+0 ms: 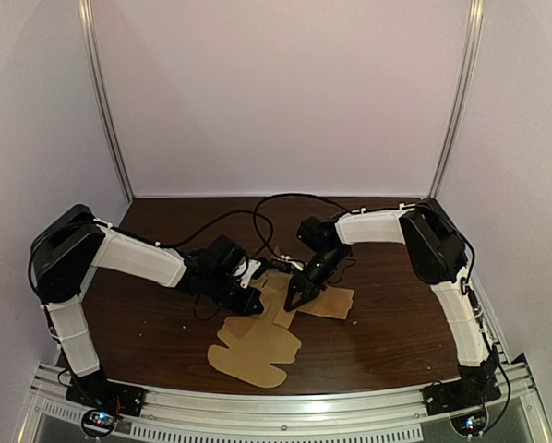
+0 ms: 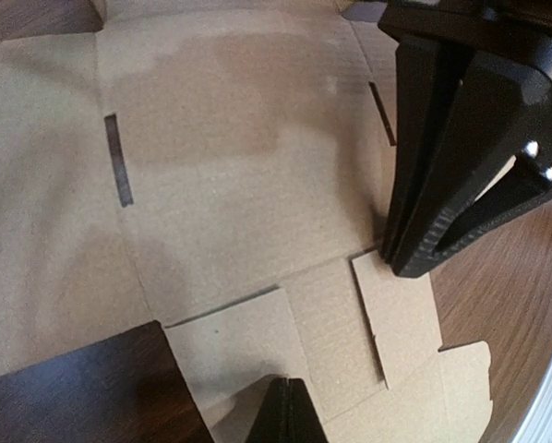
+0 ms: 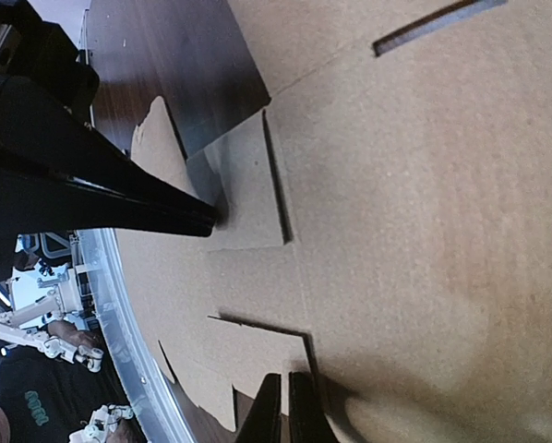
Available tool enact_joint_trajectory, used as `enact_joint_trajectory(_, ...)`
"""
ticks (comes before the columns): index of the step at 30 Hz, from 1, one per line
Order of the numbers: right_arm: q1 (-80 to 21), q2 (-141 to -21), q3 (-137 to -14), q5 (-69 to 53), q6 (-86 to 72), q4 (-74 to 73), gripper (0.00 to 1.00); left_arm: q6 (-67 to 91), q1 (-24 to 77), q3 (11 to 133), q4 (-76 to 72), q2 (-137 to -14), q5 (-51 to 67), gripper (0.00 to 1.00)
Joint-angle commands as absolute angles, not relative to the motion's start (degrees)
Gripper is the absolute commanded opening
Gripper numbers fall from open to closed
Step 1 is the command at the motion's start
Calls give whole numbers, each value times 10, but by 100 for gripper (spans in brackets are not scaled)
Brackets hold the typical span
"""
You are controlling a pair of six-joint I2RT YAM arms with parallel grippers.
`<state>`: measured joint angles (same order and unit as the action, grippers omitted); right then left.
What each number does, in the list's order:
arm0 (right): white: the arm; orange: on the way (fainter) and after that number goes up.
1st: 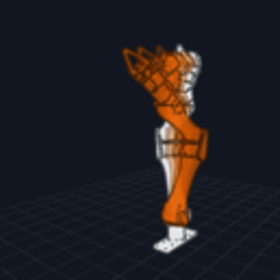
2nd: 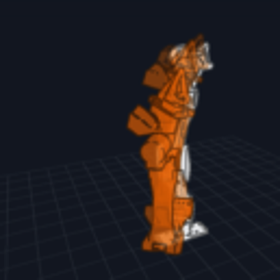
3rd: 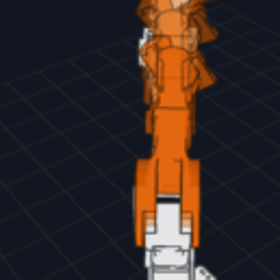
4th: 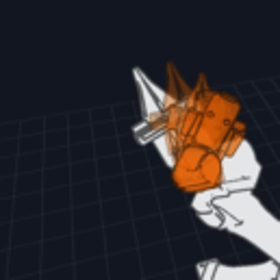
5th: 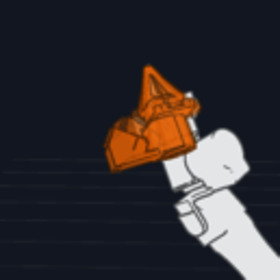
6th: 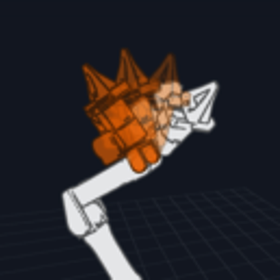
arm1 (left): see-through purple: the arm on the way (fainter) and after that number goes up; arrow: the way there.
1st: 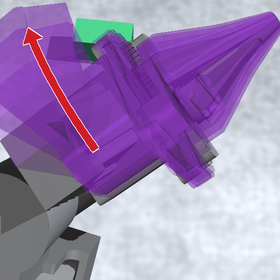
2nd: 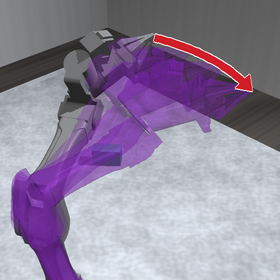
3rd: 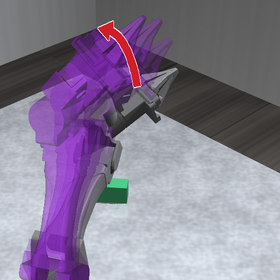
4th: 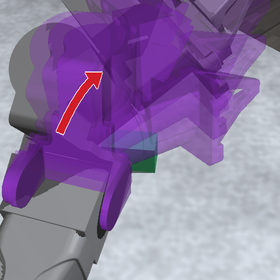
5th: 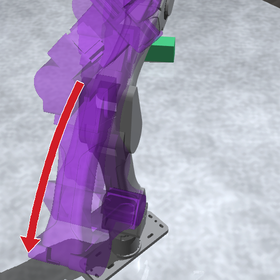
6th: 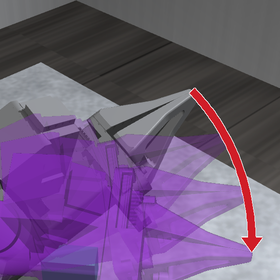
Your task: Fold the paper box
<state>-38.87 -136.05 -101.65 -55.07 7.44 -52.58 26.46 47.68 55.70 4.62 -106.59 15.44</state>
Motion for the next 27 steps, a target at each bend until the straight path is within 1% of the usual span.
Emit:
enact_joint_trajectory(1,-401,-1380,-976,-505,103,-541,6,263,483,545,62,-1106,133,0)
enact_joint_trajectory(4,-407,-1380,-971,-506,111,-544,6,270,482,543,54,-1109,134,0)
enact_joint_trajectory(11,-418,-1362,-961,-461,111,-525,6,274,483,540,50,-1112,137,0)
enact_joint_trajectory(16,-419,-1337,-944,-488,105,-512,6,284,483,531,46,-1112,131,0)
enact_joint_trajectory(27,-413,-1269,-912,-494,113,-521,6,302,483,519,42,-1109,121,0)
